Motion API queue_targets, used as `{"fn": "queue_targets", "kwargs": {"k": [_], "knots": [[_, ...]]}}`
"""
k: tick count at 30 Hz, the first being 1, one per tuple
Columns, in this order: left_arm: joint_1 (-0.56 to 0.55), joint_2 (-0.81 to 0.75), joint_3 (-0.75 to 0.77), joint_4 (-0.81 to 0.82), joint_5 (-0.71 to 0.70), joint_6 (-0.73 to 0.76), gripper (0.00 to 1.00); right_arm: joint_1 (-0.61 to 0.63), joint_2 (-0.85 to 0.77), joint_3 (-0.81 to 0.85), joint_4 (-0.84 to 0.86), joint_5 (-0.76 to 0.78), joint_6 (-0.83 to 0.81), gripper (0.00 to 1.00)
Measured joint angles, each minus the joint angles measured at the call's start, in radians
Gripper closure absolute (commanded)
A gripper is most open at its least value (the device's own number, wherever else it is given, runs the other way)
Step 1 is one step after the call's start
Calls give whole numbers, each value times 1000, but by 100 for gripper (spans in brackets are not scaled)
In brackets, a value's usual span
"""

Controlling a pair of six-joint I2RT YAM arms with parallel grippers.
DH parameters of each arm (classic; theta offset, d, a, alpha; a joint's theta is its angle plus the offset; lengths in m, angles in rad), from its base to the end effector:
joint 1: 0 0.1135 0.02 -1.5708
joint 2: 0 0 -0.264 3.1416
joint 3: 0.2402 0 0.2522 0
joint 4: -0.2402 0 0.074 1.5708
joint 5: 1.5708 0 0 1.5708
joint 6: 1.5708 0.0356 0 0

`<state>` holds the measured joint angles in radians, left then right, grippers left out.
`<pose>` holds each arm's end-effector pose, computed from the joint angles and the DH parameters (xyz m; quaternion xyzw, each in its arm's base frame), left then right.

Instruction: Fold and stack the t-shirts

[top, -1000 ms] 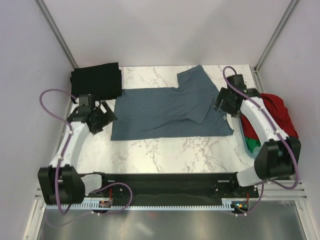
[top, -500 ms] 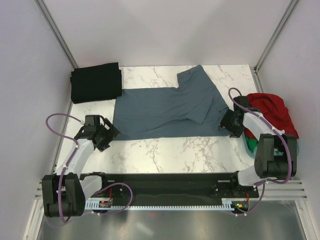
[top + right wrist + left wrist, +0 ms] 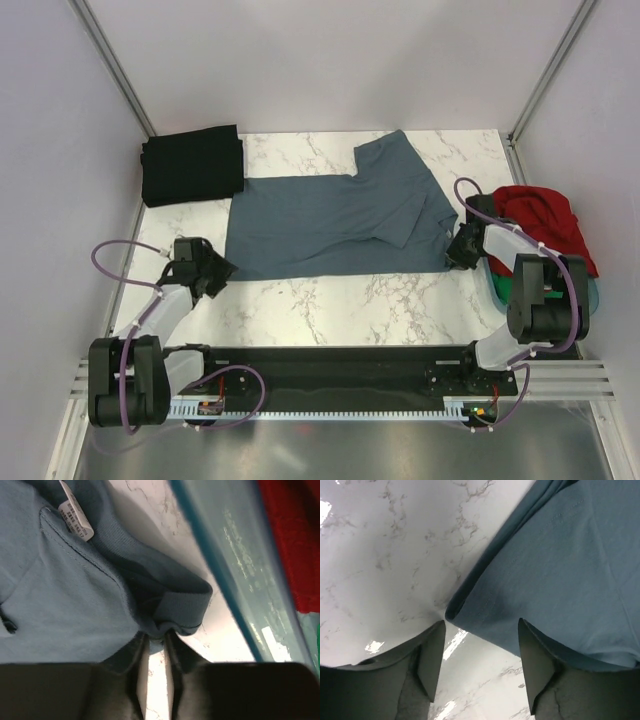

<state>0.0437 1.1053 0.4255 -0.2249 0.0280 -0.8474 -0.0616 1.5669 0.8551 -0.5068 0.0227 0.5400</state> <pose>0.1973 0.0076 0.1559 -0.4031 0.8547 -0.1400 0.2957 0.2809 -0.0181 0.1601 0.2936 0.9397 0.0306 0.1728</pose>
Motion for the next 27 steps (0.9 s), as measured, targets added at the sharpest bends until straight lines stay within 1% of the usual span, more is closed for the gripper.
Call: {"fn": "queue_targets", "kwargs": {"k": [1, 3, 4, 5, 7, 8, 12, 15, 17, 20, 25, 26, 27], "knots": [[0, 3, -2, 7, -1, -2, 52, -1, 1, 0, 4, 0, 2, 84], [0, 20, -8, 34, 0, -11, 72, -2, 0, 0, 11, 0, 1, 91], [0, 29, -8, 47, 0, -14, 96, -2, 0, 0, 13, -1, 0, 100], [0, 37, -6, 55, -1, -16, 98, -2, -2, 0, 14, -2, -3, 100], [0, 51, 10, 53, -4, -7, 98, -3, -6, 1, 7, -9, -2, 100], [0, 55, 34, 25, -11, -3, 98, -3, -13, 6, -10, -20, 0, 100], [3, 36, 222, -105, -56, 31, 98, -3, -97, 70, -107, -53, 14, 100], [23, -32, 367, -183, -74, 70, 98, -3, -208, 156, -165, -63, 22, 100], [45, -90, 417, -229, -81, 89, 98, -8, -283, 181, -175, -76, 31, 100], [68, -200, 426, -328, -97, 101, 98, -13, -393, 137, -189, -117, 53, 100], [88, -380, 315, -481, -101, 93, 98, -17, -504, -91, -254, -185, 104, 100], [90, -404, 296, -519, -95, 82, 97, -18, -529, -126, -276, -194, 114, 100], [90, -425, 287, -557, -86, 70, 94, -19, -564, -153, -304, -203, 122, 97]]}}
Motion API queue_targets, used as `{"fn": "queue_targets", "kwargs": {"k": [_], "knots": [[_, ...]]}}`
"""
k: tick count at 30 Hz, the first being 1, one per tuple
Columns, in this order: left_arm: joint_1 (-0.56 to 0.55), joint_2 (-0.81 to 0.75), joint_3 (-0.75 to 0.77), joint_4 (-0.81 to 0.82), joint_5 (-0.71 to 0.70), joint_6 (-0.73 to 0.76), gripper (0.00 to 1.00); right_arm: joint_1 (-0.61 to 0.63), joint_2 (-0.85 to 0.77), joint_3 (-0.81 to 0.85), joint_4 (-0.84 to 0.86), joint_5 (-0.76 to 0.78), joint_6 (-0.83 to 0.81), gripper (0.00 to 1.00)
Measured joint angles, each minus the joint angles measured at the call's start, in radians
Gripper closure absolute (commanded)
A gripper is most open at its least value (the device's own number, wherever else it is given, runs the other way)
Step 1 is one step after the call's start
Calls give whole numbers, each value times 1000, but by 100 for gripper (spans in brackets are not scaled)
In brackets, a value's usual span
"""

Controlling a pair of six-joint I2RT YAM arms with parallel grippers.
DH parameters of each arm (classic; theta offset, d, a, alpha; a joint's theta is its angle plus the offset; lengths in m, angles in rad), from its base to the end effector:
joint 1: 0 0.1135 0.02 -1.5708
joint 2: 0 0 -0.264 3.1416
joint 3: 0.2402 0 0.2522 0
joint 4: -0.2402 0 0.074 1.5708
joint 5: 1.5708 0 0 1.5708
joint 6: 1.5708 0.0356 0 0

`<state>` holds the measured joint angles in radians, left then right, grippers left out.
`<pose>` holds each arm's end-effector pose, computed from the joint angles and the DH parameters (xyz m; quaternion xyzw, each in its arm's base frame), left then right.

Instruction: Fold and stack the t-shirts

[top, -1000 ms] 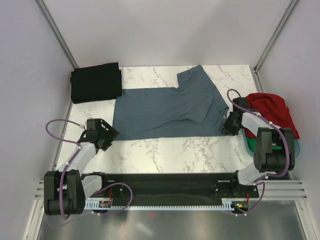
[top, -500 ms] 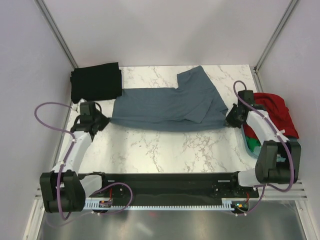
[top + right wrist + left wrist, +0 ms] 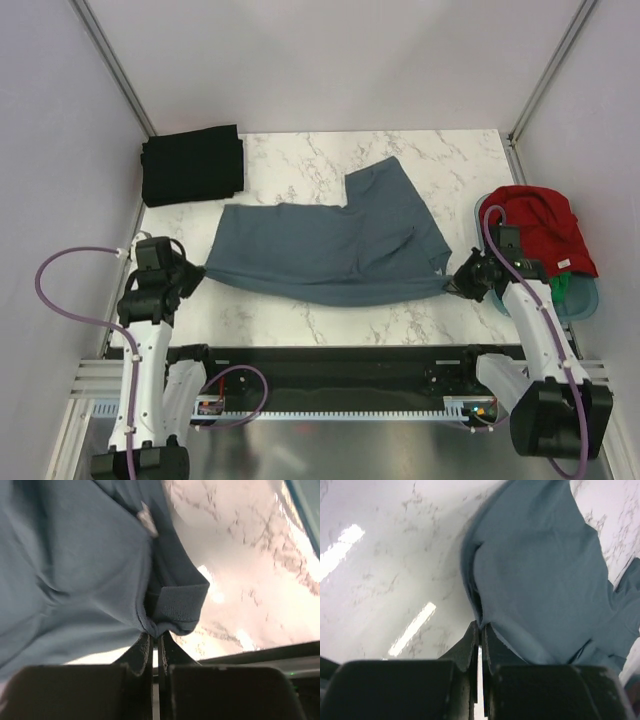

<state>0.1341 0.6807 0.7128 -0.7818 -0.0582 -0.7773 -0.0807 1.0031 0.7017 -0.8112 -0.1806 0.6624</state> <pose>0.1364 0.0205 0.2728 -0.4138 0.8179 -0.1008 0.3869 0.1779 -0.0080 0.2229 0.3331 0.9112 0.1490 0.1915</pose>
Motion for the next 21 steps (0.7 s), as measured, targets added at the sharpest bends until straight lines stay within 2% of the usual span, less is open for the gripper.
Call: {"fn": "queue_targets", "kwargs": {"k": [2, 4, 5, 6, 7, 9, 12, 21], "knots": [[0, -26, -2, -61, 16, -27, 91, -1, -68, -17, -47, -14, 14, 95], [1, -49, 3, -104, 18, -46, 82, -1, -142, -16, -74, -31, 22, 84], [2, -56, 5, -120, 22, -52, 74, -1, -168, -14, -89, -37, 24, 74], [2, -64, 10, -139, 27, -59, 49, 0, -188, -13, -106, -45, 27, 45], [2, -74, 15, -156, 35, -63, 37, 2, -205, -13, -123, -51, 33, 34], [2, -96, 19, -182, 51, -73, 22, 14, -228, -13, -154, -56, 29, 18], [2, -135, 28, -230, 69, -74, 17, 32, -261, -24, -183, -57, 27, 8], [2, -203, 105, -316, 68, -62, 20, 46, -356, -61, -226, -68, 49, 7]]}}
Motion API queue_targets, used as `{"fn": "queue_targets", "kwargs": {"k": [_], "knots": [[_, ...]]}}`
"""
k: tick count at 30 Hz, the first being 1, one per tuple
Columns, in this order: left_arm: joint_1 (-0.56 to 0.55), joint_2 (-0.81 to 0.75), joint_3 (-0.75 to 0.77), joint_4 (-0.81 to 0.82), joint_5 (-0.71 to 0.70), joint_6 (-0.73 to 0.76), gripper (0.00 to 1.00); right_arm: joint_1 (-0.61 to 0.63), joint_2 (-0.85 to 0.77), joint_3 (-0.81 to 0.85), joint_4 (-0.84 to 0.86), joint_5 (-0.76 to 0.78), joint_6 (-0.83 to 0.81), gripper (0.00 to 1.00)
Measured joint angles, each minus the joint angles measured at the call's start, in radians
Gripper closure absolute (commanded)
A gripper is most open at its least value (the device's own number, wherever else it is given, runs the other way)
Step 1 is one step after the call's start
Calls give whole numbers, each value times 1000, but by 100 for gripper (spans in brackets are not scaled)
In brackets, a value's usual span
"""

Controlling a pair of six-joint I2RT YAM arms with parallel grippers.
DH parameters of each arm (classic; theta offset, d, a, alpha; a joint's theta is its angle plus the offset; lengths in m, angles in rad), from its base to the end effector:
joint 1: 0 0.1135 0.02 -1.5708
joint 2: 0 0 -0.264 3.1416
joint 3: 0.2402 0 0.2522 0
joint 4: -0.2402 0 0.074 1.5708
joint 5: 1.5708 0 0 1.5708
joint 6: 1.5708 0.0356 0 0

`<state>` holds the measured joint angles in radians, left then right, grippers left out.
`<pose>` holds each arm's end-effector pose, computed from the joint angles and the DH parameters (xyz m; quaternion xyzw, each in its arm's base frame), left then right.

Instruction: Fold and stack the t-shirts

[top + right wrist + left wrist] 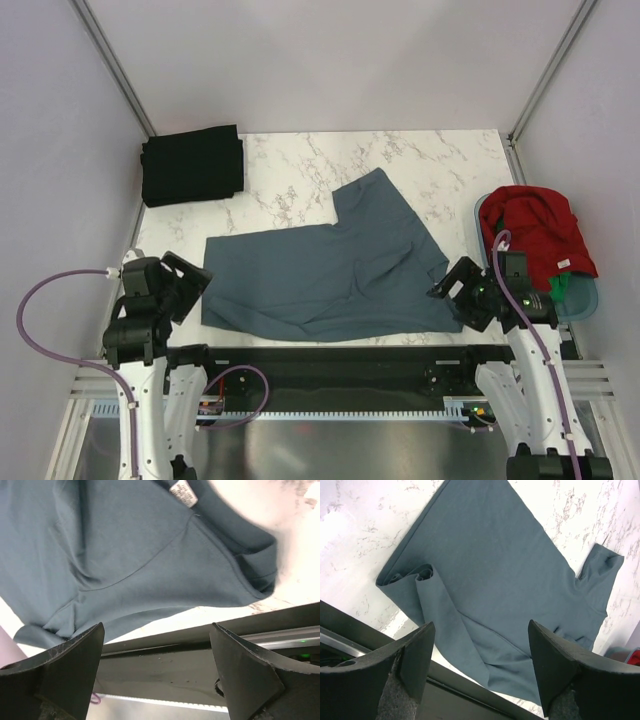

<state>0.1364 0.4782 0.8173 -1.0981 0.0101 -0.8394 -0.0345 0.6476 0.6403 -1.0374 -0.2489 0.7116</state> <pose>0.0755 0.0100 0.2976 -0.4289 0.8125 -0.1403 0.3691 0.1096 0.0050 0.2371 0.3191 0.9040 0.1987 0.2036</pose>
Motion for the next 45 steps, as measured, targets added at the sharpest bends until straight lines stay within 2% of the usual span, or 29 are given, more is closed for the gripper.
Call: {"fn": "queue_targets", "kwargs": {"k": [4, 8, 12, 15, 19, 25, 29, 34, 36, 40, 42, 45], "knots": [[0, 38, 25, 24, 14, 41, 21, 11, 52, 36, 40, -39, -6, 6], [0, 147, 35, 117, 71, 96, 23, 98, 228, 166, 121, -51, -16, 4], [-1, 362, 26, 245, 143, 127, 25, 277, 522, 349, 252, -36, -32, 4], [-8, 565, 23, 338, 170, 145, 25, 354, 784, 516, 314, -32, -55, 4], [-31, 807, 43, 406, 185, 154, 25, 380, 1118, 735, 380, -42, -80, 4], [-91, 1122, 151, 478, 179, 155, 26, 378, 1464, 977, 378, -47, -113, 4], [-111, 1290, 267, 486, 178, 160, 28, 357, 1564, 1093, 360, -62, -124, 4], [-117, 1408, 415, 479, 184, 164, 30, 299, 1630, 1185, 348, -97, -106, 4], [-129, 1468, 495, 462, 186, 164, 34, 265, 1661, 1227, 349, -119, -92, 4], [-167, 1588, 678, 433, 190, 168, 34, 204, 1735, 1340, 327, -179, -57, 4], [-187, 1630, 754, 430, 184, 174, 34, 185, 1775, 1413, 318, -182, -58, 4], [-209, 1630, 772, 431, 165, 184, 32, 171, 1805, 1470, 324, -178, -70, 3]]}}
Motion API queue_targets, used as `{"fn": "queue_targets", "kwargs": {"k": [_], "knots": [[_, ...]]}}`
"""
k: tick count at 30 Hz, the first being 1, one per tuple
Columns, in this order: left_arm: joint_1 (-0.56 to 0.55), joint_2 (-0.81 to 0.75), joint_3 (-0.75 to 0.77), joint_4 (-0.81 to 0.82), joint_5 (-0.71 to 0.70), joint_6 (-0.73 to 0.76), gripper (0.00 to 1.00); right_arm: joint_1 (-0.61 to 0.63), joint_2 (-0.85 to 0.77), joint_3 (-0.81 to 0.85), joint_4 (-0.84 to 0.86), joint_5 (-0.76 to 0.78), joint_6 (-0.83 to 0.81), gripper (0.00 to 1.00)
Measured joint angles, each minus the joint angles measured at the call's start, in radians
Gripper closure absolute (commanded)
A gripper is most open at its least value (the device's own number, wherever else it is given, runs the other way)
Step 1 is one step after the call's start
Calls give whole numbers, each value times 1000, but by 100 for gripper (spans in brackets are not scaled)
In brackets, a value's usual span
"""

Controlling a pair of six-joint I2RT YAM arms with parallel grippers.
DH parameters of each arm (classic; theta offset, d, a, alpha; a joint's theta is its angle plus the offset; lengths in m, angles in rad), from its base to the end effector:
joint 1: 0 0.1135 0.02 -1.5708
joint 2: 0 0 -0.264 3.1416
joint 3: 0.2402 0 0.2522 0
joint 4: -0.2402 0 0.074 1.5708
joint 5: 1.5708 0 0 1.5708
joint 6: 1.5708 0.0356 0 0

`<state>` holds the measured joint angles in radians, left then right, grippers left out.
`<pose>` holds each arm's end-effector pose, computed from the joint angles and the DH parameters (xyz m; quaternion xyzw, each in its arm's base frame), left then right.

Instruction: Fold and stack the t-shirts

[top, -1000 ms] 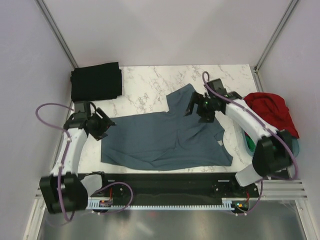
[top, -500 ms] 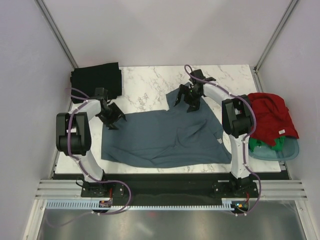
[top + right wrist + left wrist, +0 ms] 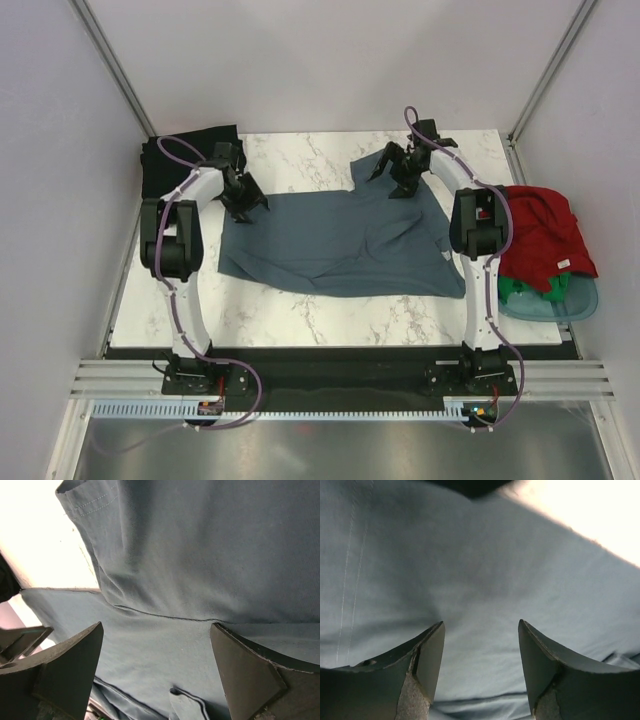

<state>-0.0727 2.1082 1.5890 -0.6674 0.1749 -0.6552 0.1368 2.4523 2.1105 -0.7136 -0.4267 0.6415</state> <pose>0.4369 -0.0380 0.1697 -0.2648 0.9415 -0.1478 0.1472 0.5201 0.0865 0.1632 0.1837 0.9286 0.2839 0.1528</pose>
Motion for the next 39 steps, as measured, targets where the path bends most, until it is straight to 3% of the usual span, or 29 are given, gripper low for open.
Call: {"fn": "queue_targets", "kwargs": {"k": [5, 10, 15, 21, 26, 30, 34, 37, 38, 39], "knots": [[-16, -134, -13, -48, -34, 48, 31, 4, -19, -24, 2, 2, -21, 2], [-12, -472, -109, -58, -100, 76, 30, 12, -102, -107, -14, -3, -37, 2], [-12, -703, -293, -62, -136, 77, 31, 16, -337, -272, -17, -15, -59, 2], [-12, -695, -507, -61, -148, 77, 32, 19, -797, -669, 74, -56, -64, 2], [-12, -672, -574, -44, -160, 77, 33, 50, -1053, -981, 127, -96, -15, 2], [-12, -647, -586, -16, -187, 76, 34, 80, -1131, -1121, 143, -119, 21, 2], [-12, -617, -594, -2, -220, 73, 37, 85, -1131, -1147, 147, -126, 27, 2], [-12, -579, -594, 6, -240, 69, 50, 84, -1131, -1147, 158, -126, 27, 2], [-12, -565, -594, 10, -249, 69, 62, 84, -1131, -1147, 160, -126, 26, 2], [-12, -551, -594, 15, -254, 64, 68, 84, -1131, -1147, 161, -126, 26, 2]]}}
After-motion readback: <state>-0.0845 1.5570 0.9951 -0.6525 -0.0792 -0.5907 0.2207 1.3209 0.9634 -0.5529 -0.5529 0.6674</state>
